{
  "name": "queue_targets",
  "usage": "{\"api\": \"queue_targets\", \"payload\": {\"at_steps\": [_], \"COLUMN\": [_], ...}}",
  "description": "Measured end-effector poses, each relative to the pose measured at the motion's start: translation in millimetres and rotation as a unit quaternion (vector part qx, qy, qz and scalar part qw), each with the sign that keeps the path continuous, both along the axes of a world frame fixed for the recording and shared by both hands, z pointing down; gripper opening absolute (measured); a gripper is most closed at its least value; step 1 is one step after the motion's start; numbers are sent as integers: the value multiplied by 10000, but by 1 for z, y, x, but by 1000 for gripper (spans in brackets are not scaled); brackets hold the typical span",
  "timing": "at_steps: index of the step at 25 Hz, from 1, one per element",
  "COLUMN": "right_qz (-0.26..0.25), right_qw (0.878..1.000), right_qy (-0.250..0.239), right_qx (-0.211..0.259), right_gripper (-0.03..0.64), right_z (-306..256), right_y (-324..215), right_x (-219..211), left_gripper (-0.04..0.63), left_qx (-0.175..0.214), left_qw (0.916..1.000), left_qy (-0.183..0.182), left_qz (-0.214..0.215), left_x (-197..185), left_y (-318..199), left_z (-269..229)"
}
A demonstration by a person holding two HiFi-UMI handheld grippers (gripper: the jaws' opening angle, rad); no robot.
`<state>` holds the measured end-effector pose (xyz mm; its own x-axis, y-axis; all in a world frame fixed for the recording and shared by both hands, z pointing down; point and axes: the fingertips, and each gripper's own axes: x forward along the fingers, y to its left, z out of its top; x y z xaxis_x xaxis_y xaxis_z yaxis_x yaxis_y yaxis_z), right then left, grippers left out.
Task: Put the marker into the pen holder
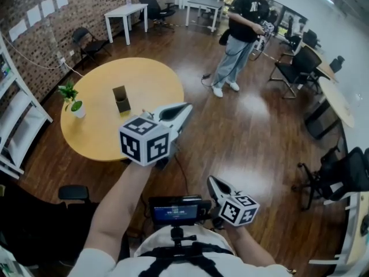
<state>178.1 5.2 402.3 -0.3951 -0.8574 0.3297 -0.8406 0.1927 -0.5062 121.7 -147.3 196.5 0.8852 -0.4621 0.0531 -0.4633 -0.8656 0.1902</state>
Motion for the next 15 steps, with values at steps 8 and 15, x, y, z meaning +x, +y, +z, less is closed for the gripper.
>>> {"api": "queue_targets", "payload": {"at_steps": [8, 15], "right_qz": [-413, -625], "right_qw": [9990, 9978], "right_qy": [36, 40], "right_qx": [-187, -225], "right_gripper": [-3, -3], "right_z": [21, 25], "right_y": [-9, -10], "right_x": [-28, -43], "left_gripper": [-6, -6], "left_qx": [-1177, -1975], "left_qw": [9918, 9745], "left_qy": [-169, 35], "left_qz": [-476, -1064], "left_x": [-76, -137], "left_y": [59, 108], "left_z": [141, 210]}}
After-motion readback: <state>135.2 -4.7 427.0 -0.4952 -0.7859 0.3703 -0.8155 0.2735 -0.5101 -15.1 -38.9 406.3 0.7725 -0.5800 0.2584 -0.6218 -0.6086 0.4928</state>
